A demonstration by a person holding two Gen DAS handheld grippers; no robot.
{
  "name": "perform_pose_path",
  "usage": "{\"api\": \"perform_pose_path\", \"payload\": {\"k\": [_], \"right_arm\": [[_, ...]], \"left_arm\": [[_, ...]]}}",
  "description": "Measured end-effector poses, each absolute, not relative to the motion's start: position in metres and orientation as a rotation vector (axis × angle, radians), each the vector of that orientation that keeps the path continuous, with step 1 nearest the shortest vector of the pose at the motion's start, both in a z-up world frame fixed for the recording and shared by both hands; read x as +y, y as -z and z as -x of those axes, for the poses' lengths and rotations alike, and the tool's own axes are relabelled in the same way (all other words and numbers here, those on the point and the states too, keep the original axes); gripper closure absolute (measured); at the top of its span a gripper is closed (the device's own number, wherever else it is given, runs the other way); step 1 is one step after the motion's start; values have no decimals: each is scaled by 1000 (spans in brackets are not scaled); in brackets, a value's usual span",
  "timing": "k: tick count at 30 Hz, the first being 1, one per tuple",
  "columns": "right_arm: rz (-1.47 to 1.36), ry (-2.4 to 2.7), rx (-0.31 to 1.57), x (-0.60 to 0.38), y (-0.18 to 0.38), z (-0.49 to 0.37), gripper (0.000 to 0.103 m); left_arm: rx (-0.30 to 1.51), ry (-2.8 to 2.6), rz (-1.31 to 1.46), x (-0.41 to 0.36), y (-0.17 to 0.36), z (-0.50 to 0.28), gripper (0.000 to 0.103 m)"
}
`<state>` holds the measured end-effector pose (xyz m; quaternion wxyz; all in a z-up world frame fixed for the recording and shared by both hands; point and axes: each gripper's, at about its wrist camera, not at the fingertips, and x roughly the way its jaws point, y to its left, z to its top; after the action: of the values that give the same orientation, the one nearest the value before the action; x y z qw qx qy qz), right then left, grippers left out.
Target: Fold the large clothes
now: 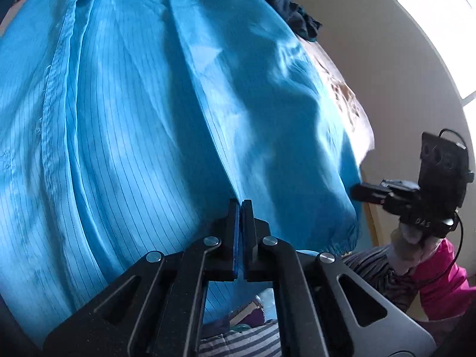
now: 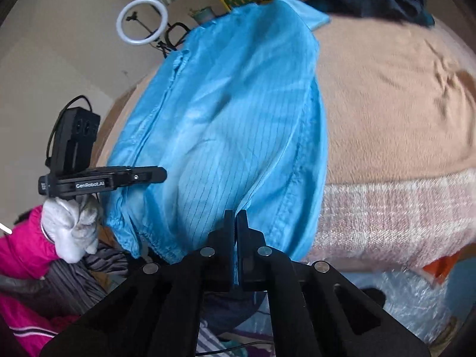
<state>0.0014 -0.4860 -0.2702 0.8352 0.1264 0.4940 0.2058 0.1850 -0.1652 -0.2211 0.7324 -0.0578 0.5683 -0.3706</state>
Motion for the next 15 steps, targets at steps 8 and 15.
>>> {"api": "perform_pose_path", "payload": {"k": [8,15], "right_arm": [[-275,-440,1050,-499,268,0,101],[-316,-492,1093,-489,278,-9,93]], "left_arm": [[1227,815,30,-167,227,-159,103],[1214,812,-2,-179,227,-164,103]]}}
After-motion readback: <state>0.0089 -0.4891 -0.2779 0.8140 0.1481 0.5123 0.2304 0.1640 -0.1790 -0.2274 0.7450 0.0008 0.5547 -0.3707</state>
